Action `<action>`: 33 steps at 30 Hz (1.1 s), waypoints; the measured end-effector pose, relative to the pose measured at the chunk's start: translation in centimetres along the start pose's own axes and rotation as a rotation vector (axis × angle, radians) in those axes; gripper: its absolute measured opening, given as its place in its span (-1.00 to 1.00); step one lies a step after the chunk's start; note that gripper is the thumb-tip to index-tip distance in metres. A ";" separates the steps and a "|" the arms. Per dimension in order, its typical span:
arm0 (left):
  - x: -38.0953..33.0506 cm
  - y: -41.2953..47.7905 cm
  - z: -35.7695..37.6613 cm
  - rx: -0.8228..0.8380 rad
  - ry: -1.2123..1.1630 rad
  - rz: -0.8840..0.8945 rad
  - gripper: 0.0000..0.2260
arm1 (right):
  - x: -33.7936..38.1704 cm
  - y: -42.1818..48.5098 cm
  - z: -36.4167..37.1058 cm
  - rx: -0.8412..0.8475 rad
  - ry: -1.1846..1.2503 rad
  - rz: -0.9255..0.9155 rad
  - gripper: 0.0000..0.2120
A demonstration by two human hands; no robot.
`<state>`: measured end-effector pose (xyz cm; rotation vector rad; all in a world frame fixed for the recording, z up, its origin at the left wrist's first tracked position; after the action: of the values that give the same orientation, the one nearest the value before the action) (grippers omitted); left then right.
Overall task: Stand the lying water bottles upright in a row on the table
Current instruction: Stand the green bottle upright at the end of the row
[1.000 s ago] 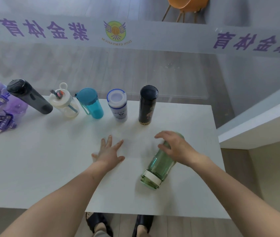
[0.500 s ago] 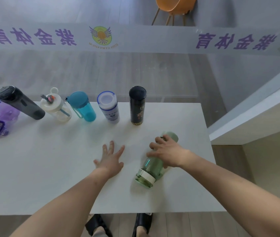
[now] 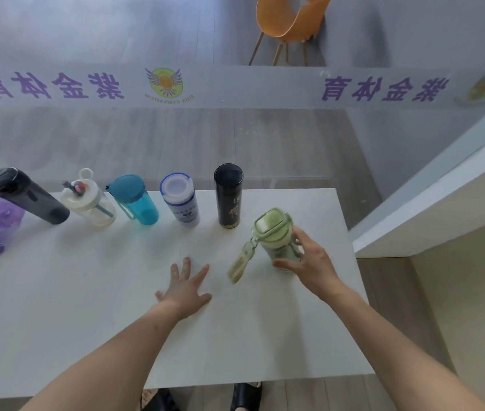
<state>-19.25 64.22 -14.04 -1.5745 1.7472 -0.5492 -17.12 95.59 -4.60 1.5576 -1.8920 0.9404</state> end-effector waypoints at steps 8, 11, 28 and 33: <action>-0.1 -0.2 0.1 -0.023 0.013 -0.010 -0.29 | -1.4 -0.3 1.2 -0.183 0.454 0.125 -0.36; -0.3 -0.3 0.3 -0.070 0.037 -0.037 -0.30 | -1.7 -0.7 2.1 -0.202 0.498 0.125 -0.33; -4.8 1.2 0.4 -0.037 0.140 0.027 -0.06 | -2.0 1.8 2.6 -0.223 0.330 0.072 -0.24; -4.7 1.1 0.4 -0.040 0.131 0.028 -0.07 | -1.7 4.9 2.8 -0.239 0.299 0.082 -0.22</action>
<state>-19.65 69.08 -14.07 -1.5698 1.8862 -0.6192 -21.43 94.93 -8.57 1.1398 -1.7897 0.8887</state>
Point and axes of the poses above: each hand's wrist, its own y-axis towards the middle knuckle, its own z-axis out of the palm, x = y × z, the point moved 3 cm from there along y, towards the middle knuckle, and after that the axes turned 1 degree about x, right-handed, at the moved point
